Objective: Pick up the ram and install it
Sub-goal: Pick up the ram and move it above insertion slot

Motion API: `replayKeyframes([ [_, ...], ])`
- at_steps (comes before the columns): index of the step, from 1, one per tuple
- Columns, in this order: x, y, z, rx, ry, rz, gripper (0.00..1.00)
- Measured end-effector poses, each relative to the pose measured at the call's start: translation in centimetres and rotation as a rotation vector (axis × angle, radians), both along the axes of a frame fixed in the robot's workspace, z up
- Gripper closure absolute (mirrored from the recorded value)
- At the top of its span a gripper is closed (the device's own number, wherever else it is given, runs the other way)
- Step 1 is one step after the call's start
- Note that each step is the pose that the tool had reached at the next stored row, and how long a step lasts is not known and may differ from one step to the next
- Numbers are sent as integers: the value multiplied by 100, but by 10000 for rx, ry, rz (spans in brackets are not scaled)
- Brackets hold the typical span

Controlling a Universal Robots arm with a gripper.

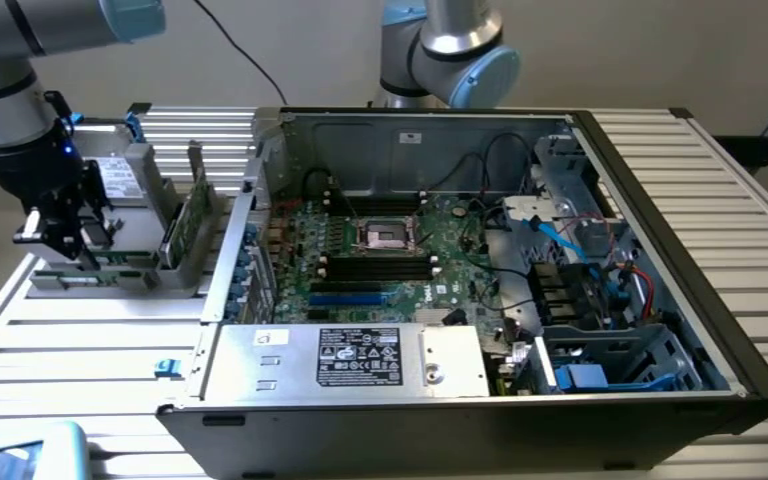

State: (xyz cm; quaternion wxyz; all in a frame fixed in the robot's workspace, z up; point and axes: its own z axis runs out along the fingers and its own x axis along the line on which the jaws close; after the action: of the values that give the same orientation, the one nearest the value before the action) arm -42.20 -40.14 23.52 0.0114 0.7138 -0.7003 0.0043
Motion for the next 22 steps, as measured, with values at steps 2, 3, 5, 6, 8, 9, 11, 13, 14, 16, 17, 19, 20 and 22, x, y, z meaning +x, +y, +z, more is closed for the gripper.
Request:
replayKeyframes([
  [2, 0, -2, -35, 2, 1, -2, 51],
  [3, 0, -3, -54, 2, 1, -3, 51],
  [5, 0, -5, -89, 1, 17, -4, 51],
  [6, 0, -7, -106, 1, 29, -4, 51],
  [8, 1, -13, -143, 2, 34, -4, 51],
  [9, 0, -13, -161, 4, 35, -5, 51],
  [11, 1, -15, -194, 10, 34, -4, 51],
  [13, 1, -16, -223, 11, 35, -4, 51],
  [14, 1, -16, -239, 12, 35, -4, 51],
  [16, 1, -16, -264, 13, 34, -5, 51],
  [17, 1, -16, -272, 12, 35, -4, 51],
  [19, 0, -16, -277, 11, 37, -5, 51],
  [20, -1, -17, -278, 10, 39, -4, 51],
  [22, -3, -16, -293, 13, 34, -5, 51],
])
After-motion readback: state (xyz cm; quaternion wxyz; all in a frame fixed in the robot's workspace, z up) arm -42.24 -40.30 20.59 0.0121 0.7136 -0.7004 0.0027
